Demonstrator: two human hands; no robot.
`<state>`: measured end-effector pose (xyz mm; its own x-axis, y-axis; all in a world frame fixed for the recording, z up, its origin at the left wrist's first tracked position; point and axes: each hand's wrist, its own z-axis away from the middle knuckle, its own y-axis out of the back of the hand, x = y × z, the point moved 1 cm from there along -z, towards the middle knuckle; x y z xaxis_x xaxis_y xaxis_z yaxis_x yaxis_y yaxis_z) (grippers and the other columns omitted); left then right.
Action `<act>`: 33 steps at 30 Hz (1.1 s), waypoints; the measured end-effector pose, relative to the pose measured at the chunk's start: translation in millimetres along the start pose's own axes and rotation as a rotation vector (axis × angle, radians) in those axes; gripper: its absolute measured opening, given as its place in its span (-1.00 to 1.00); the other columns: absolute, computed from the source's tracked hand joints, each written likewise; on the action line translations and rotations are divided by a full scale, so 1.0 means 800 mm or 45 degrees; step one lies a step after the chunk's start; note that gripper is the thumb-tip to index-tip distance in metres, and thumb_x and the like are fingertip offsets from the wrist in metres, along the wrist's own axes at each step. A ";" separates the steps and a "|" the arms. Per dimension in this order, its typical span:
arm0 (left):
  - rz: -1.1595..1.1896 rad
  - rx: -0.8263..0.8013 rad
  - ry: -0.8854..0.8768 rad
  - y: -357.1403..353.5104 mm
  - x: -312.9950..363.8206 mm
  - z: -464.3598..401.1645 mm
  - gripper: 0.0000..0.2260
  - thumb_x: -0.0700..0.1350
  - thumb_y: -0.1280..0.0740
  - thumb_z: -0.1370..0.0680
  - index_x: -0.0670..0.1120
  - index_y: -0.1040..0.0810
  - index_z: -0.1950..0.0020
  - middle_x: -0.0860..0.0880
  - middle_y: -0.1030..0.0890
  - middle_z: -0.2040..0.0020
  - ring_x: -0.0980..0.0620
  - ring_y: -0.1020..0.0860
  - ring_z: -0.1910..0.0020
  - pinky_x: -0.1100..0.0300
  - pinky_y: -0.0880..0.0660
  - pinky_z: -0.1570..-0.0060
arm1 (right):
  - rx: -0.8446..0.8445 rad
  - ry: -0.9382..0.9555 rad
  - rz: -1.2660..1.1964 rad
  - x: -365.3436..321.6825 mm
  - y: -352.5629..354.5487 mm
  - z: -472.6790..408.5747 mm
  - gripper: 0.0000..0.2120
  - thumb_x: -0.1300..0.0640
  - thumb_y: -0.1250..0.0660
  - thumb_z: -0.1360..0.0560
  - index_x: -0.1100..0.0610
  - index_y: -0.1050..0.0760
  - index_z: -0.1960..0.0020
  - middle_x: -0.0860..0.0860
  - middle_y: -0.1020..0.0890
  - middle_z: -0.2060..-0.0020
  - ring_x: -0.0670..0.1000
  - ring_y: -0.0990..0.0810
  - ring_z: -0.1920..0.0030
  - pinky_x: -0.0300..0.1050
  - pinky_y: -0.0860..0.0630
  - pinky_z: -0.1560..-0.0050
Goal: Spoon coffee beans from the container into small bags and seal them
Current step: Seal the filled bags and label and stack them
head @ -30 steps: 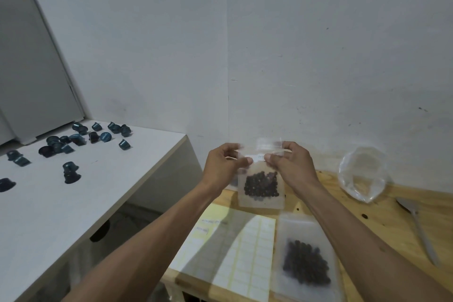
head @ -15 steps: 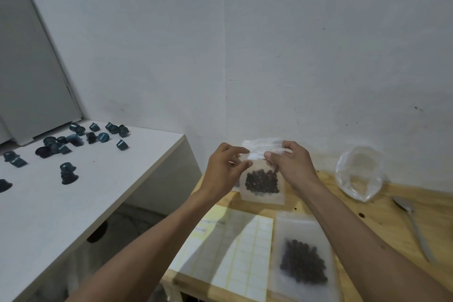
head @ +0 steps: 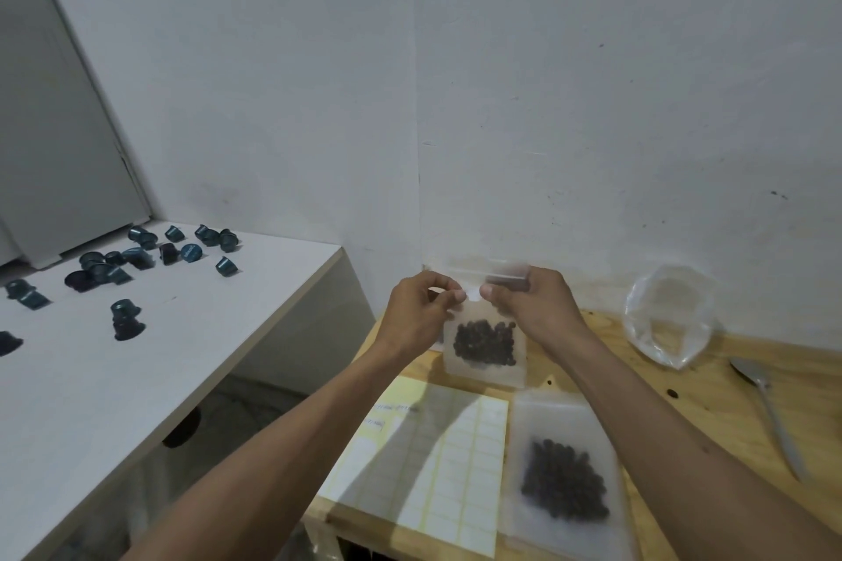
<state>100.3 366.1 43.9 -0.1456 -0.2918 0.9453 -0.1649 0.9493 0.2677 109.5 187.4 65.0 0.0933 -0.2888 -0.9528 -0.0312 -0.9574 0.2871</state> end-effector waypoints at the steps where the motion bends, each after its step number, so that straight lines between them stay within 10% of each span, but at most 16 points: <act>1: 0.031 -0.007 0.024 0.000 0.000 0.000 -0.92 -0.18 -0.44 -0.60 -0.18 -0.67 0.06 -0.06 -0.72 0.14 0.03 -0.72 0.17 0.10 -0.67 0.04 | 0.025 0.004 0.020 0.001 -0.001 -0.001 -0.87 0.11 -0.55 -0.46 0.05 -0.68 0.01 -0.04 -0.73 0.10 0.01 -0.71 0.06 0.05 -0.65 -0.10; 33: -0.385 -0.304 0.767 0.135 -0.069 0.036 -0.93 -0.40 -0.53 -0.44 -0.31 -0.68 0.13 -0.30 -0.73 0.08 -0.14 -0.70 0.23 0.08 -0.69 0.23 | -0.036 -0.043 -0.120 -0.003 -0.036 -0.005 -0.90 0.17 -0.58 -0.43 0.06 -0.67 0.14 0.02 -0.71 0.11 0.03 -0.72 0.09 0.05 -0.68 -0.10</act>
<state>62.6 481.5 15.3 0.4482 -0.4966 0.7433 0.1151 0.8566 0.5029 114.0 215.8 59.1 0.0609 -0.1975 -0.9784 0.0046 -0.9802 0.1981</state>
